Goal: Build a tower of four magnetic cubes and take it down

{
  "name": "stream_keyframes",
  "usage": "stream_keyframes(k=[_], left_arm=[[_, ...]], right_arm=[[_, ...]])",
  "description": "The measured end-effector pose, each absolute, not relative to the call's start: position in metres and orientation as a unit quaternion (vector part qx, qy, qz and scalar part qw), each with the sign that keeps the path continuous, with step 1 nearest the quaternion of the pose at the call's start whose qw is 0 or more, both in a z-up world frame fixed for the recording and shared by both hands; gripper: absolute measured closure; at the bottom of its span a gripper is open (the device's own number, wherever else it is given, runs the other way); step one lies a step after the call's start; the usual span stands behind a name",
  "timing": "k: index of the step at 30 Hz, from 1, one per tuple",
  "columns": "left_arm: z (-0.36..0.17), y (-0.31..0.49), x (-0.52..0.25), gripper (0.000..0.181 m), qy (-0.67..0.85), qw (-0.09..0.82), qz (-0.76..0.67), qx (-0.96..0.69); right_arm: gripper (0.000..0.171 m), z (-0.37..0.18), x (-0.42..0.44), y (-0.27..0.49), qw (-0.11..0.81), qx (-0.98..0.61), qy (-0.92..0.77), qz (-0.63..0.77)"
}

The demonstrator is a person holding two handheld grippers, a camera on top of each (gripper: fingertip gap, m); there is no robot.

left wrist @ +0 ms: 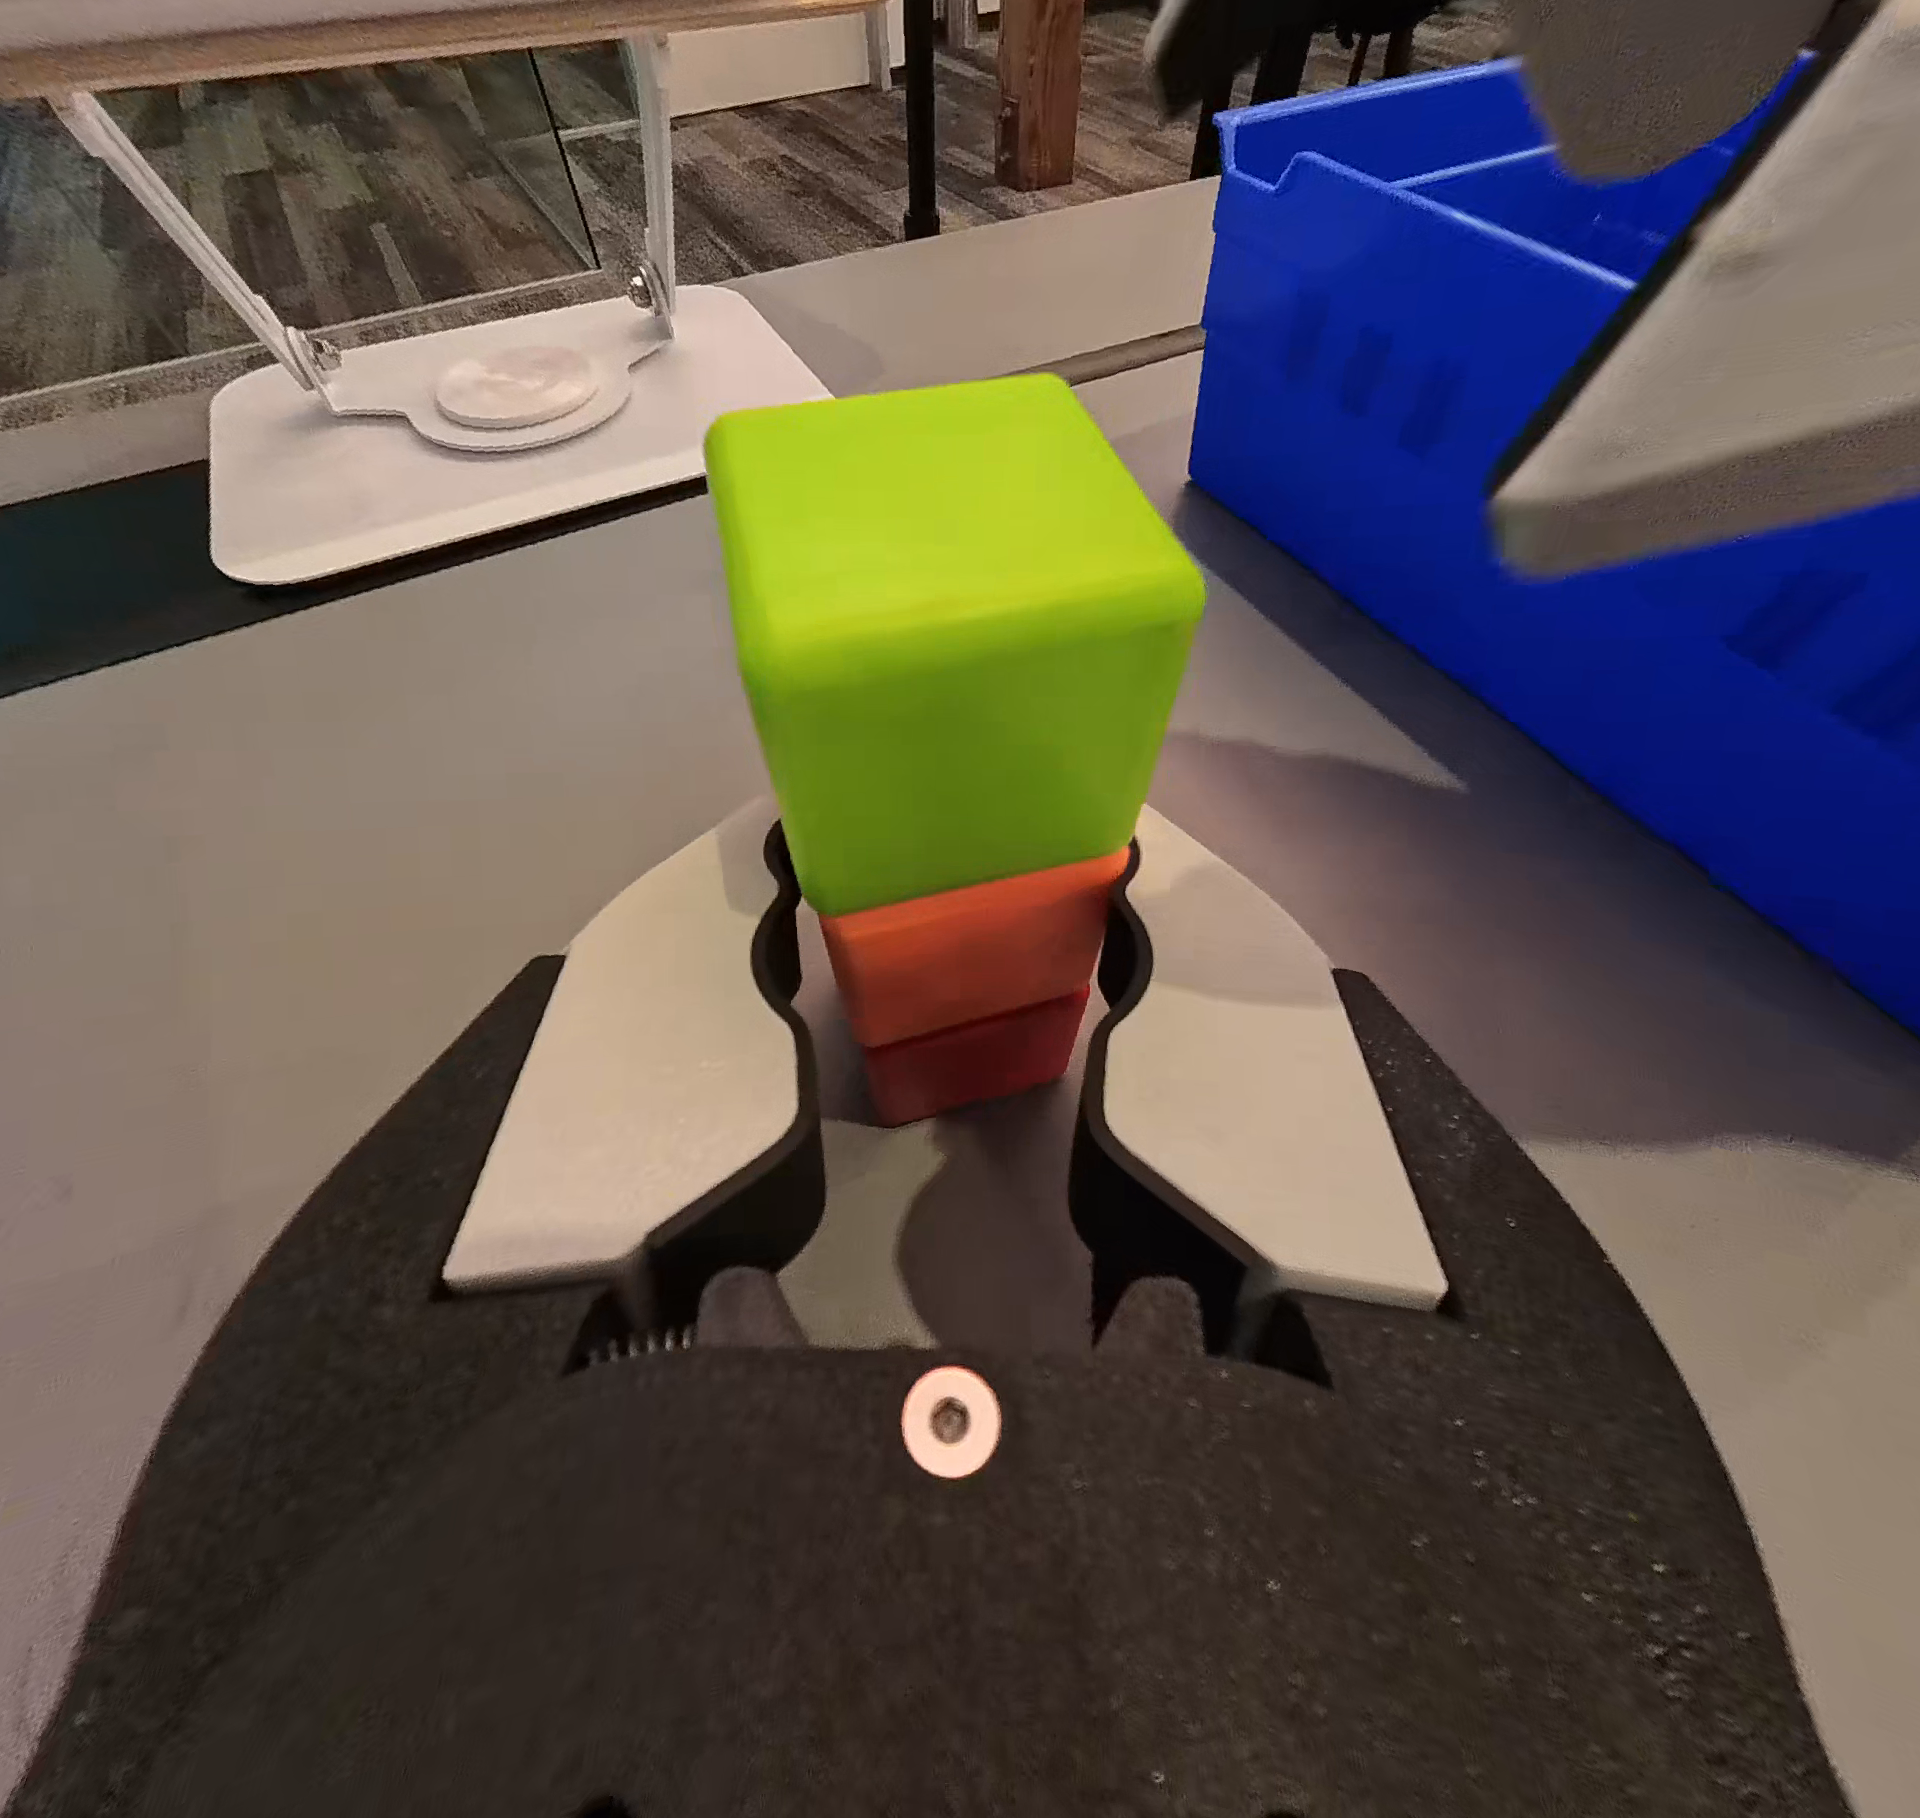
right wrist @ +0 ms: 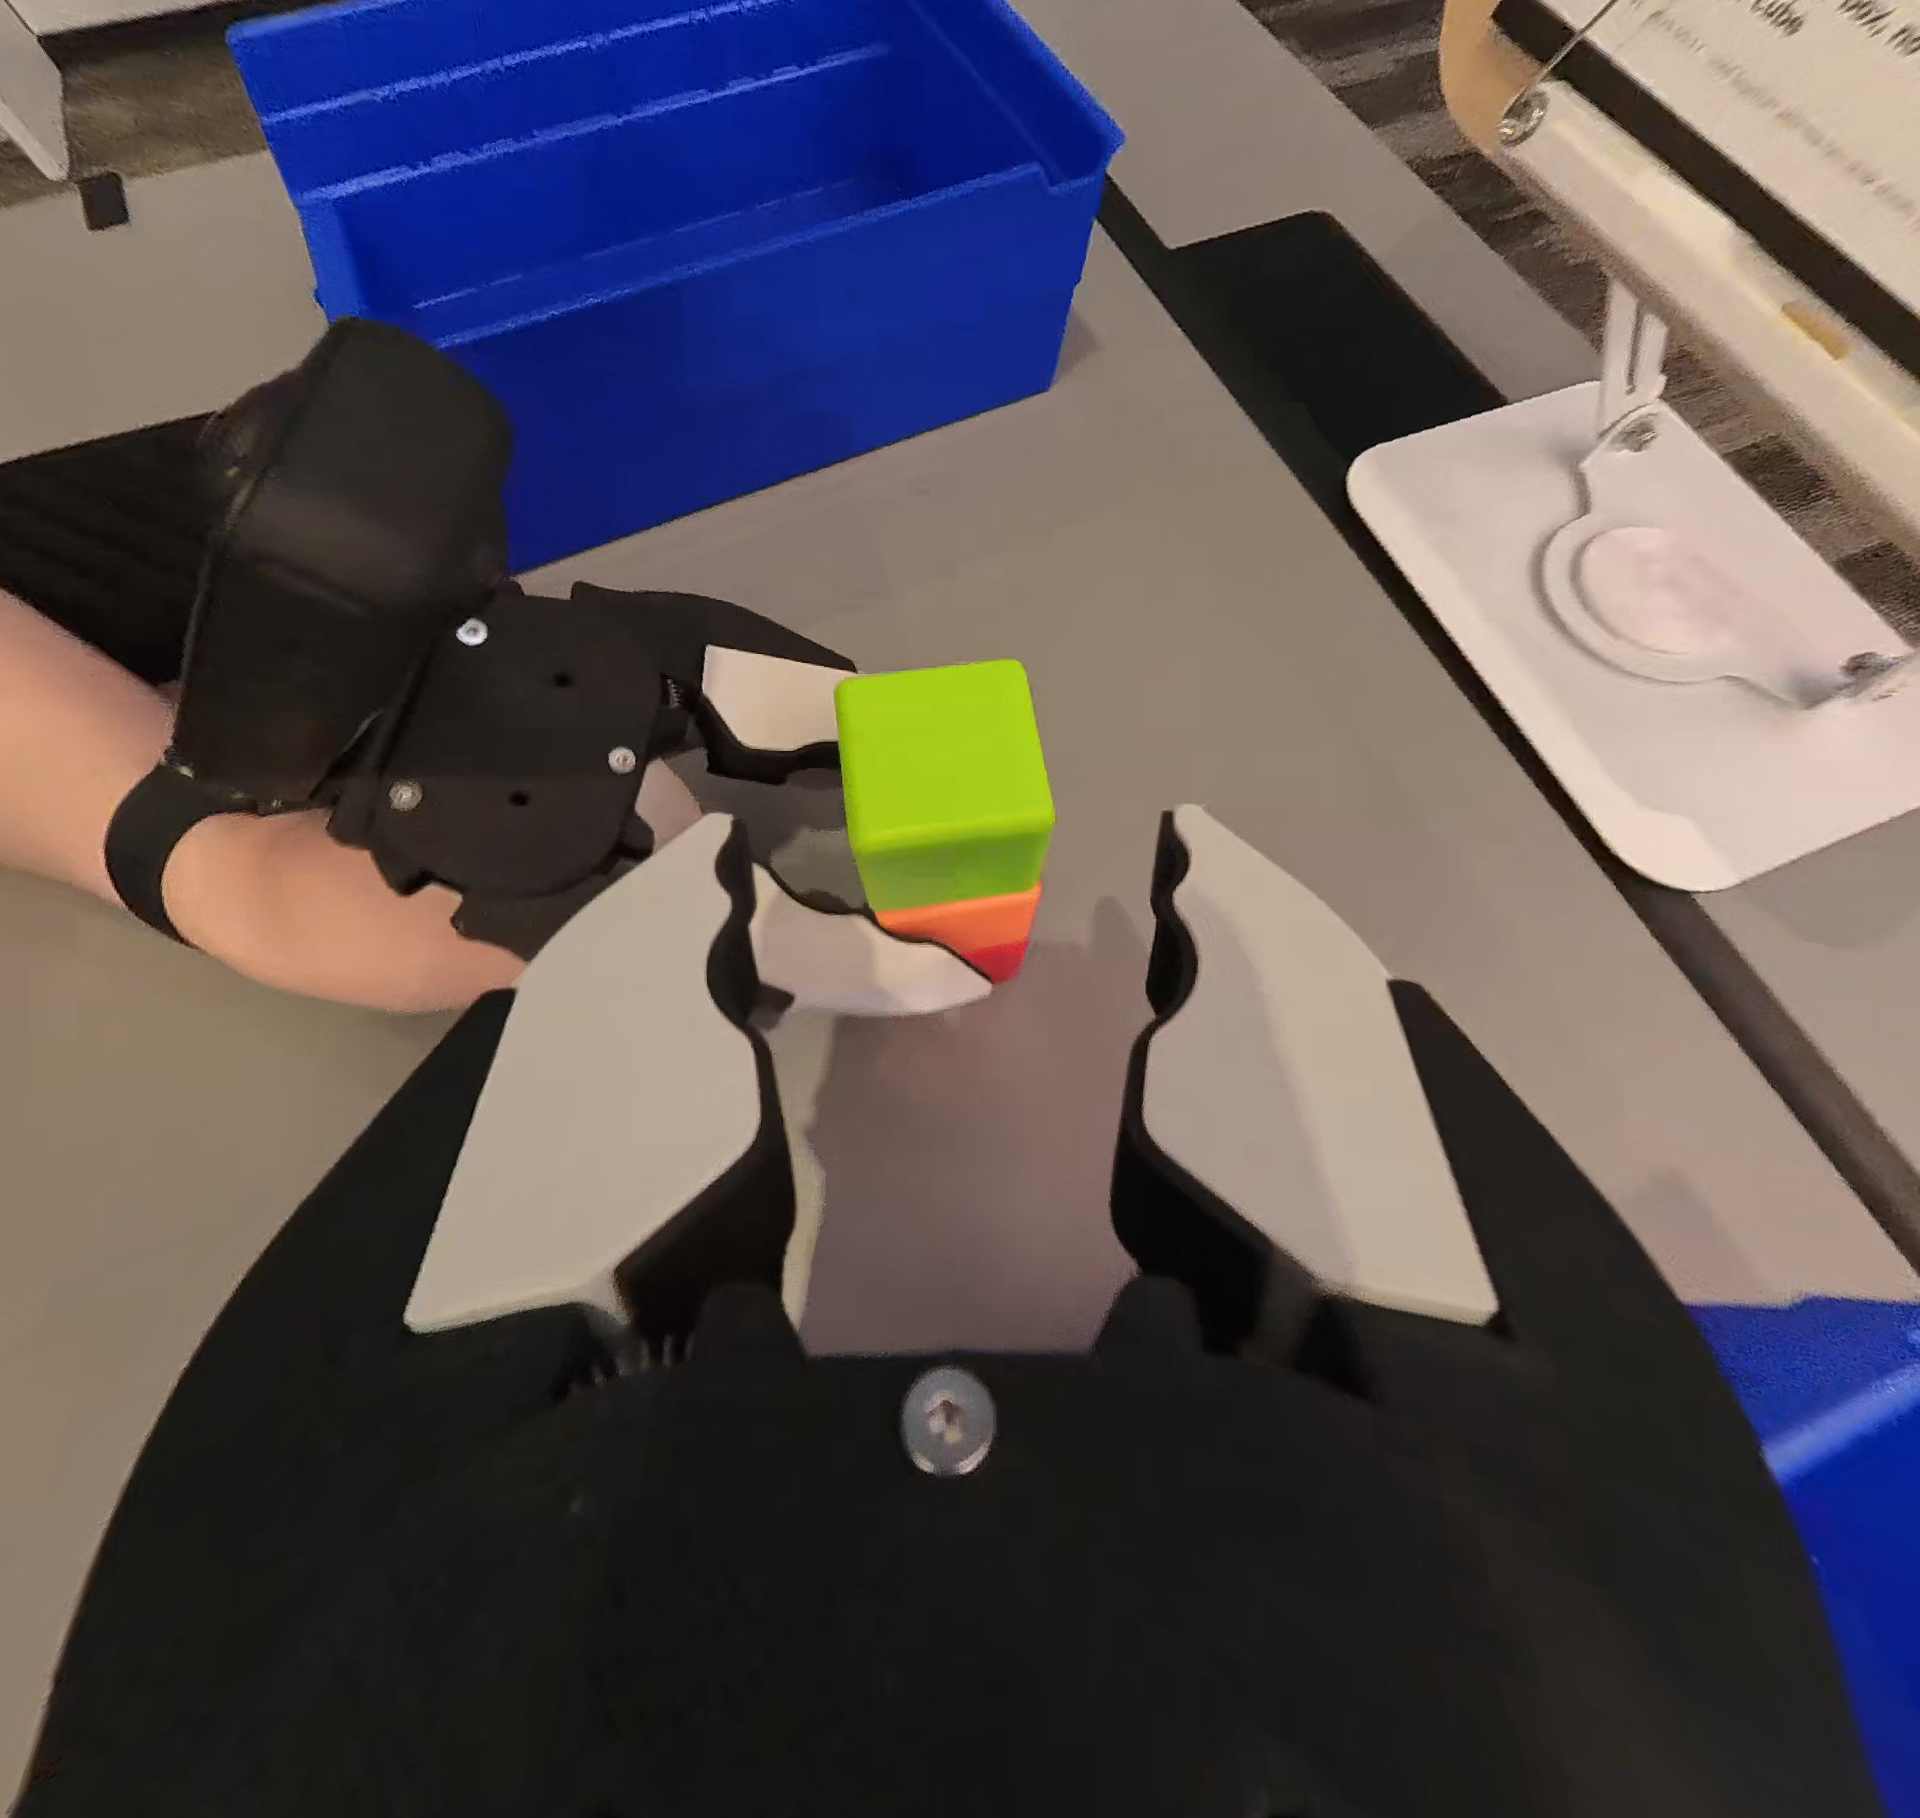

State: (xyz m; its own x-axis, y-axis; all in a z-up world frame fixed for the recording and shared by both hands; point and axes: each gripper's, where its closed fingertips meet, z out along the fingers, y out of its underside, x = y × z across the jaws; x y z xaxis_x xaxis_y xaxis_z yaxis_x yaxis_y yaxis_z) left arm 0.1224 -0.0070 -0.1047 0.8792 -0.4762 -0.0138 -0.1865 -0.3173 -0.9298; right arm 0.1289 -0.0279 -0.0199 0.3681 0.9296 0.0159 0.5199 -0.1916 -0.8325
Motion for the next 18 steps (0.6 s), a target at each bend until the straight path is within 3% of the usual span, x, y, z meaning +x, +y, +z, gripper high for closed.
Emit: stream_keyframes(k=[5,10,18], left_arm=[[-0.105,-0.007,0.122,0.127,0.206,0.55,-0.122,-0.801],[-0.105,-0.006,0.121,0.127,0.202,0.551,-0.118,-0.801],[-0.104,-0.006,0.12,0.127,0.199,0.553,-0.109,-0.801]], right_arm=[[0.097,-0.043,0.107,-0.021,0.388,-0.73,-0.516,0.222],[0.12,-0.061,0.105,-0.017,0.361,-0.734,-0.544,0.188],[0.12,-0.062,0.102,-0.018,0.348,-0.736,-0.543,0.205]])
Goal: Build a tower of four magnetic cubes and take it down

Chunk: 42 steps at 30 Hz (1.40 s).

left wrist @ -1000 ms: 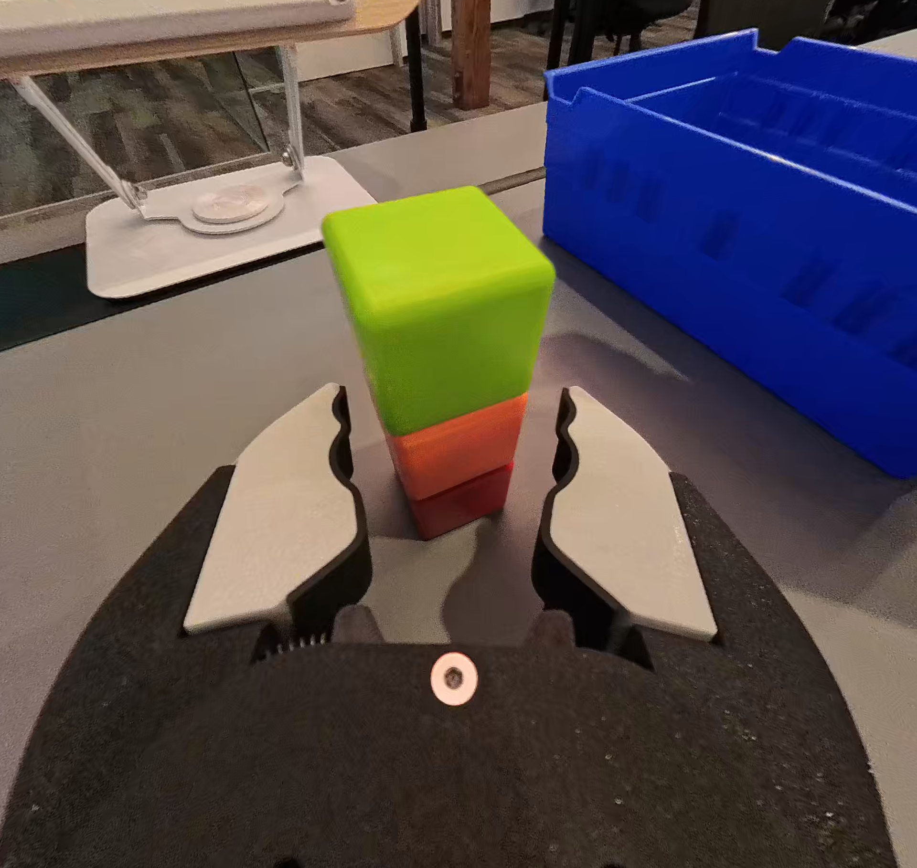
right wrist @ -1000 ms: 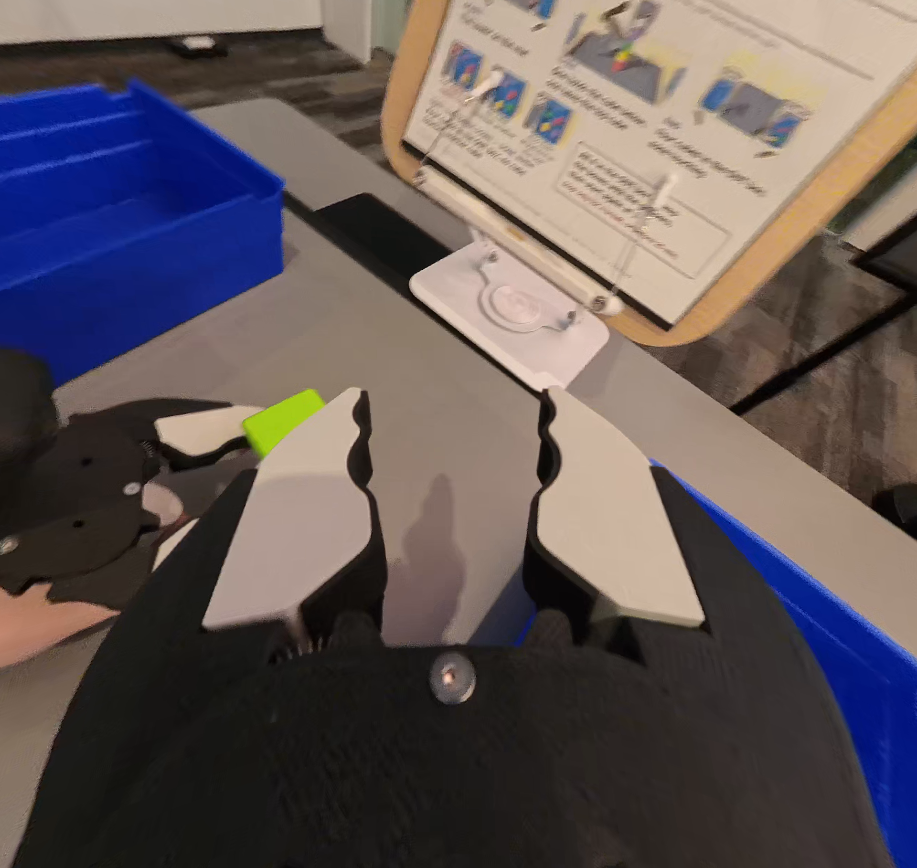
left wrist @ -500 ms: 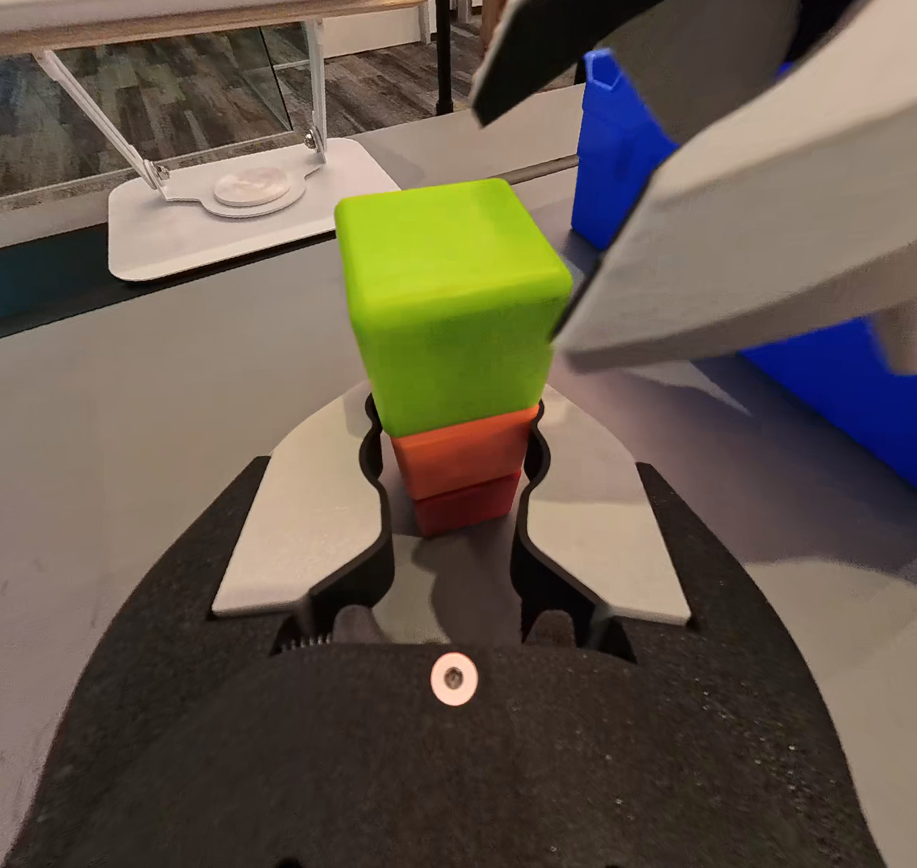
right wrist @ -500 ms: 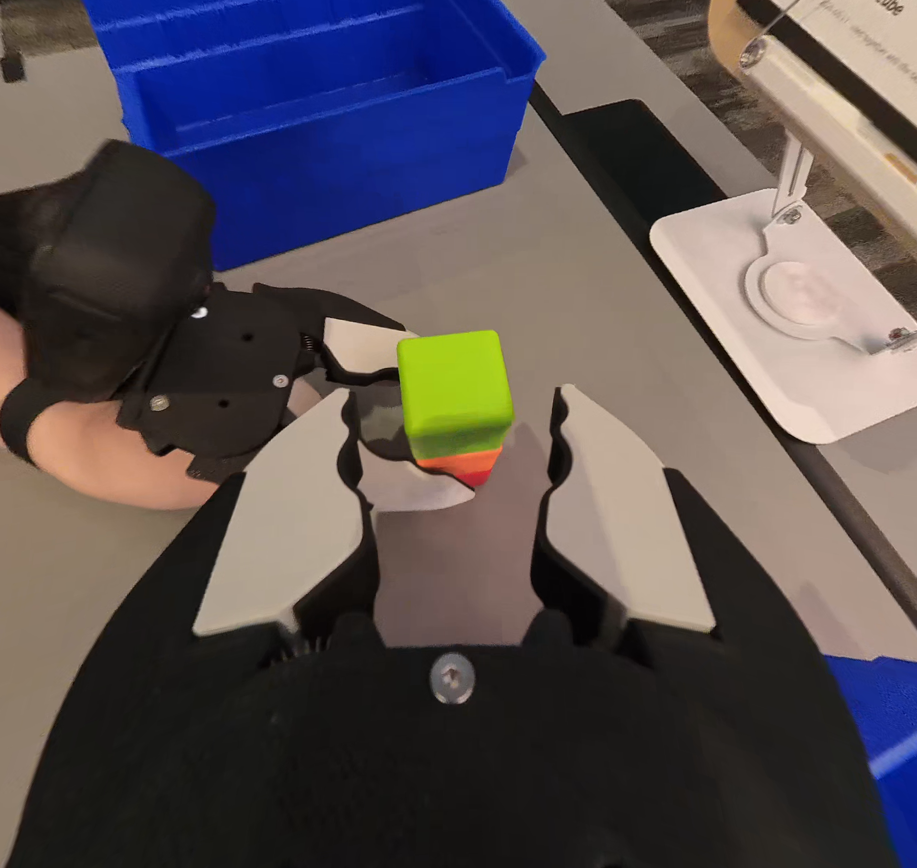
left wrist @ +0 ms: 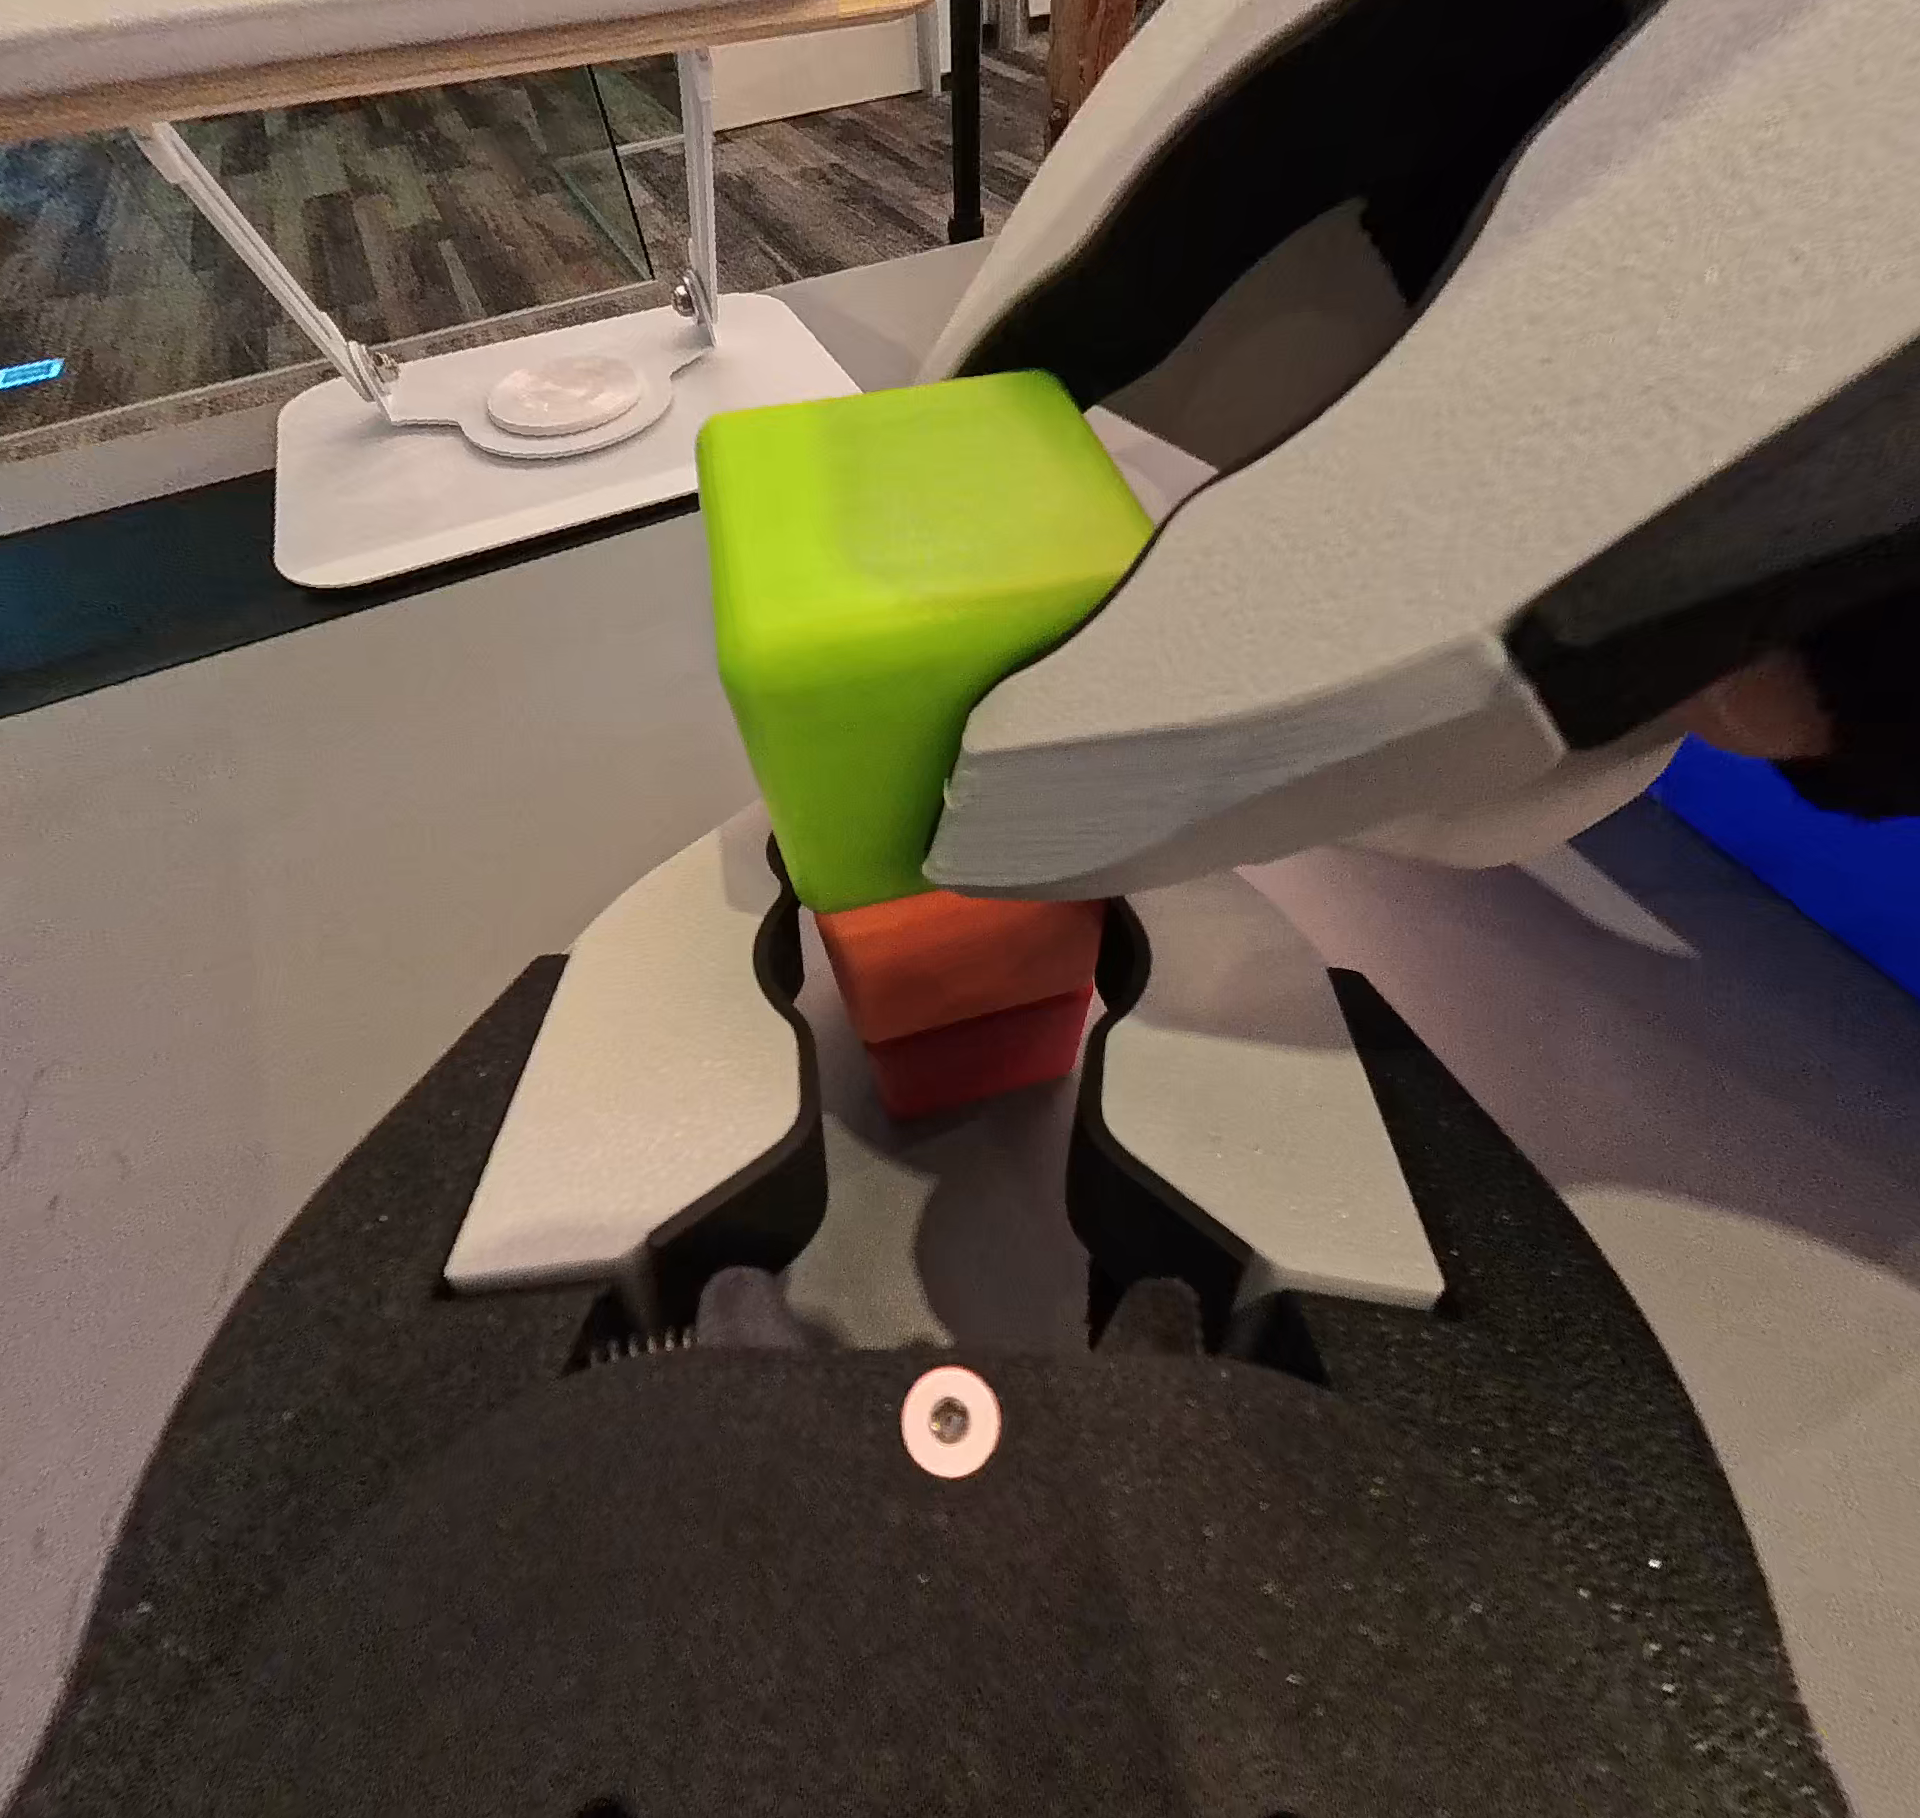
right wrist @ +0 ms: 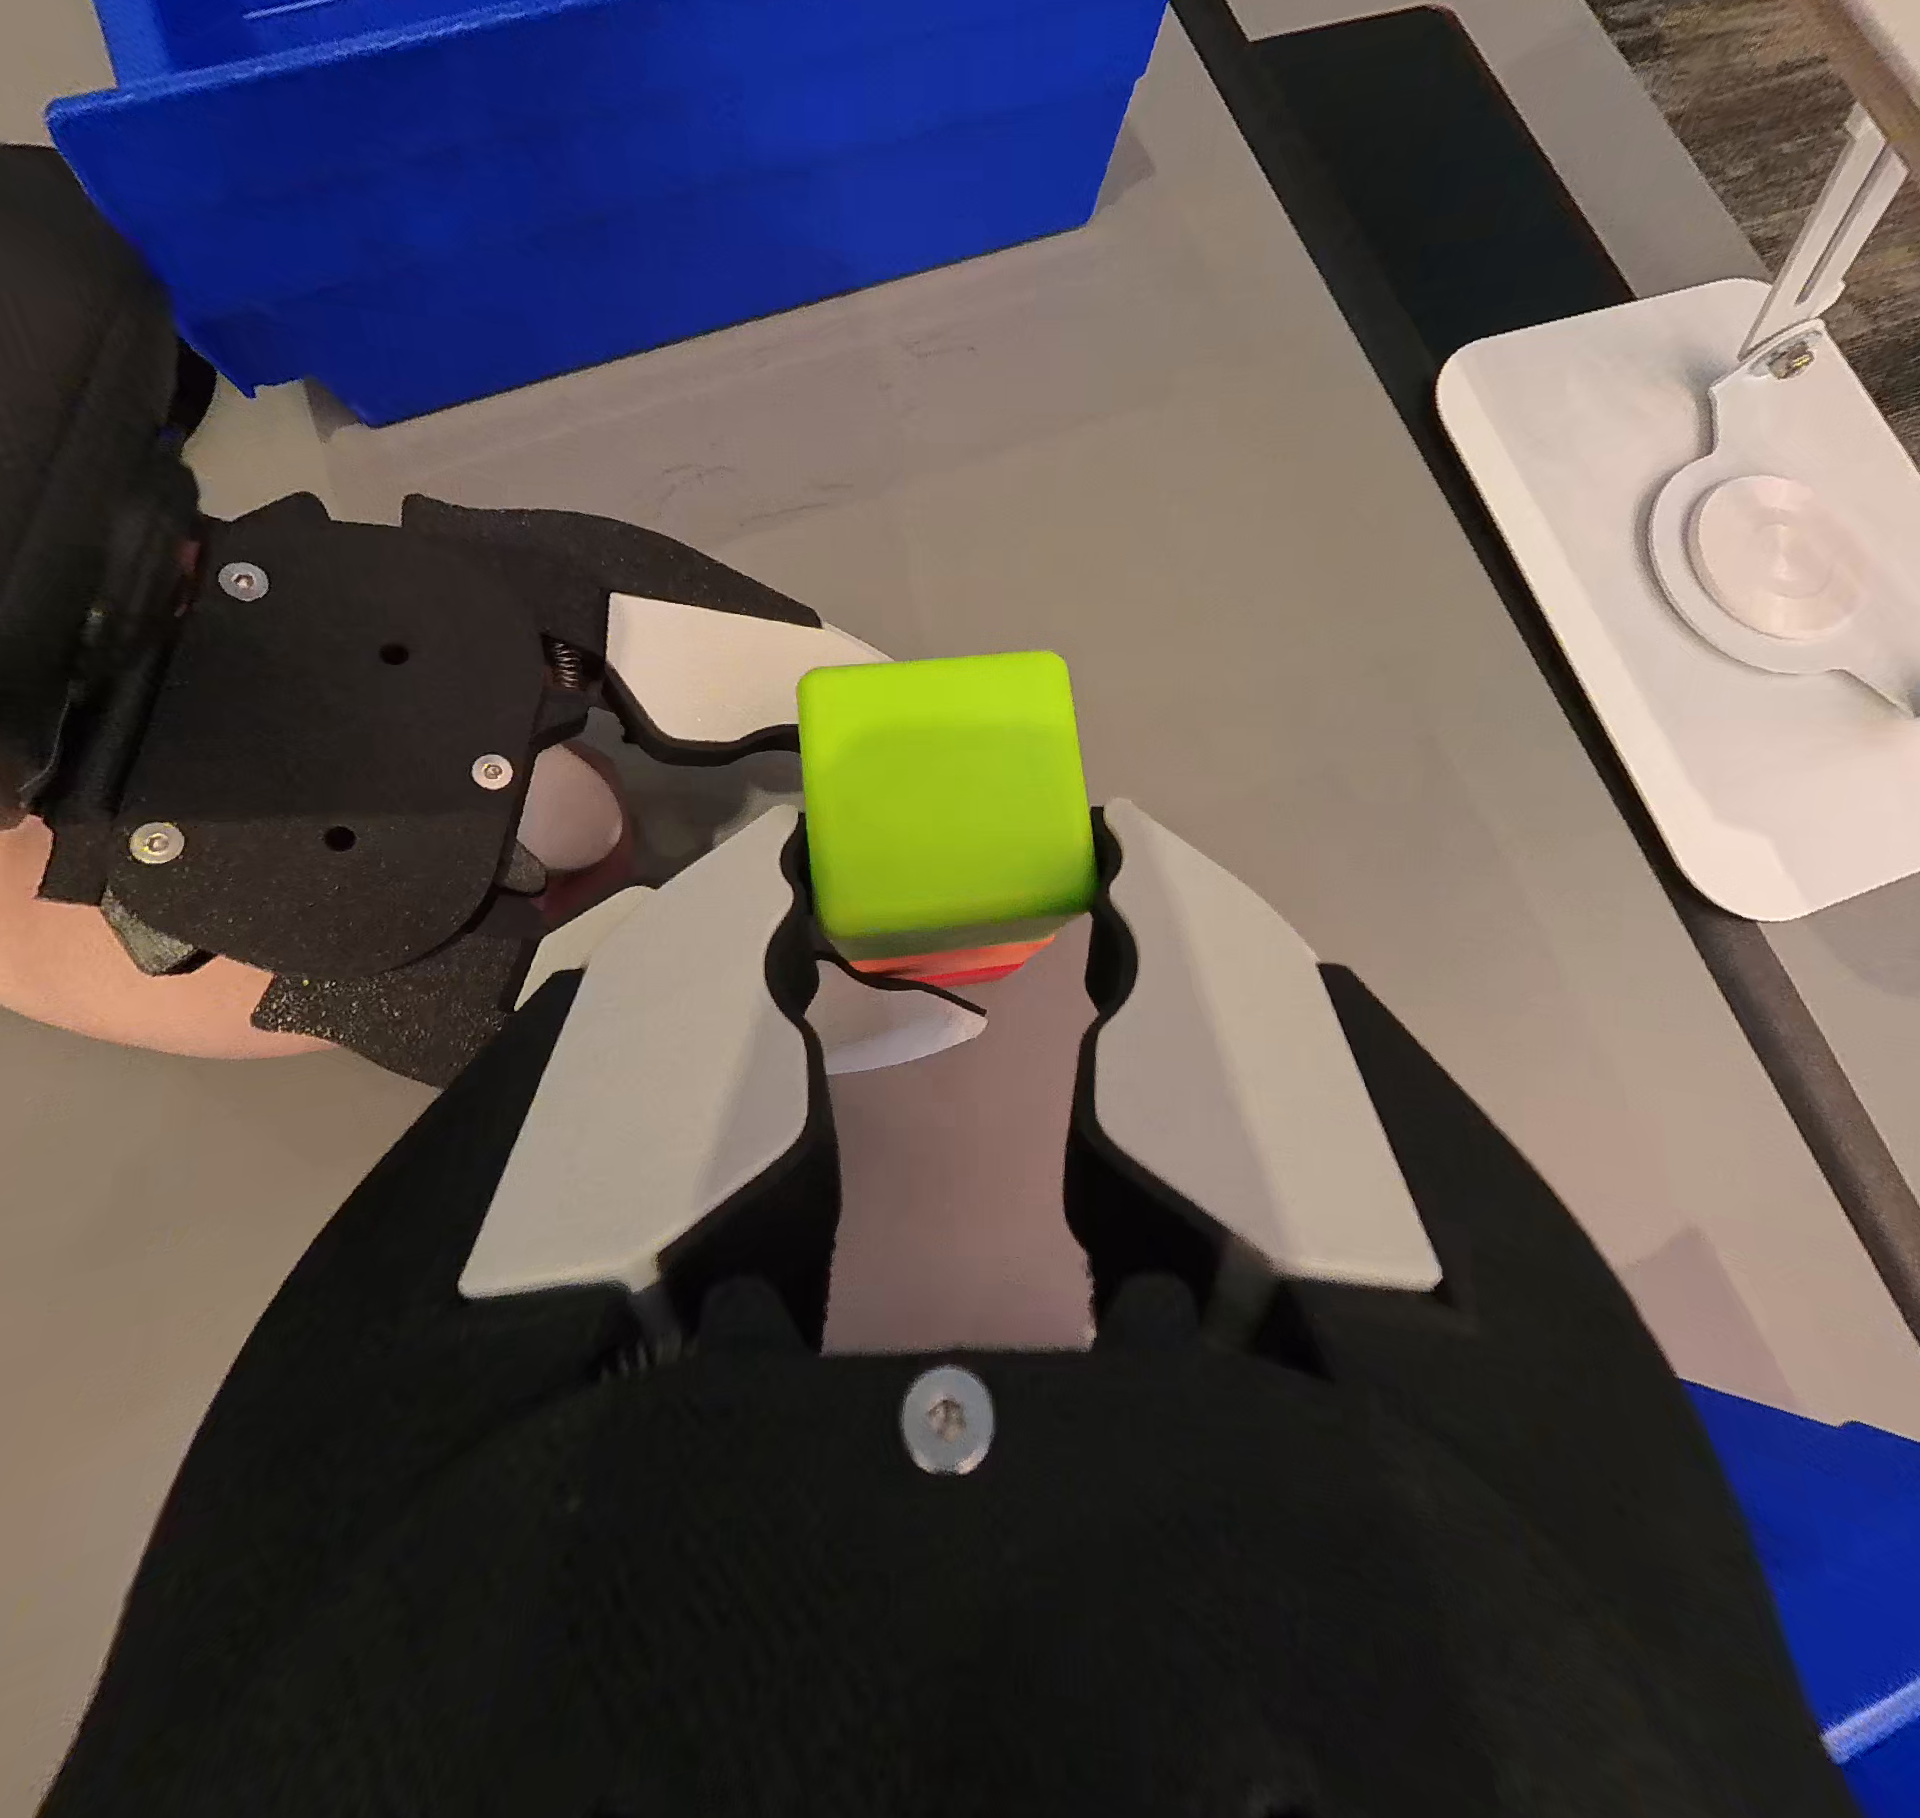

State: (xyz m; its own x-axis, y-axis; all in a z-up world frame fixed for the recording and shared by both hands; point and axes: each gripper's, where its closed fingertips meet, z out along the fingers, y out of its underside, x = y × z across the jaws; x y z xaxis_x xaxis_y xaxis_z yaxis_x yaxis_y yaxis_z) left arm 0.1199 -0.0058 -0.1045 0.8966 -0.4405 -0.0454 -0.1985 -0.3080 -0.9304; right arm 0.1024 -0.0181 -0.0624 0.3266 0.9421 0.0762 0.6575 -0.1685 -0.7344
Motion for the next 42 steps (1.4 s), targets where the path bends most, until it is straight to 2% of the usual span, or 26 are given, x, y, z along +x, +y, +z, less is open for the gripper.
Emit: stream_keyframes(k=[8,19,22,25,28,30,34,42], left_arm=[[-0.104,-0.006,0.121,0.127,0.2,0.555,-0.112,-0.8],[-0.104,-0.006,0.121,0.128,0.201,0.552,-0.113,-0.801],[-0.105,-0.006,0.121,0.128,0.201,0.551,-0.118,-0.802],[-0.105,-0.006,0.122,0.128,0.201,0.549,-0.123,-0.802],[-0.105,-0.006,0.122,0.128,0.203,0.55,-0.122,-0.801],[-0.105,-0.007,0.123,0.128,0.205,0.55,-0.122,-0.801],[-0.105,-0.007,0.124,0.128,0.208,0.549,-0.125,-0.8],[-0.105,-0.007,0.124,0.128,0.209,0.548,-0.127,-0.8]], right_arm=[[0.12,-0.062,0.104,-0.019,0.335,-0.743,-0.541,0.207],[0.12,-0.023,0.127,-0.006,0.394,-0.743,-0.501,0.203],[0.12,0.012,0.16,0.0,0.44,-0.742,-0.468,0.192],[0.121,0.036,0.233,0.016,0.467,-0.787,-0.369,0.16],[0.121,-0.001,0.311,0.045,0.429,-0.86,-0.263,0.083],[0.121,-0.039,0.332,0.061,0.394,-0.888,-0.221,0.082],[0.121,-0.098,0.342,0.078,0.333,-0.919,-0.197,0.071],[0.12,-0.141,0.34,0.076,0.273,-0.93,-0.246,0.029]])
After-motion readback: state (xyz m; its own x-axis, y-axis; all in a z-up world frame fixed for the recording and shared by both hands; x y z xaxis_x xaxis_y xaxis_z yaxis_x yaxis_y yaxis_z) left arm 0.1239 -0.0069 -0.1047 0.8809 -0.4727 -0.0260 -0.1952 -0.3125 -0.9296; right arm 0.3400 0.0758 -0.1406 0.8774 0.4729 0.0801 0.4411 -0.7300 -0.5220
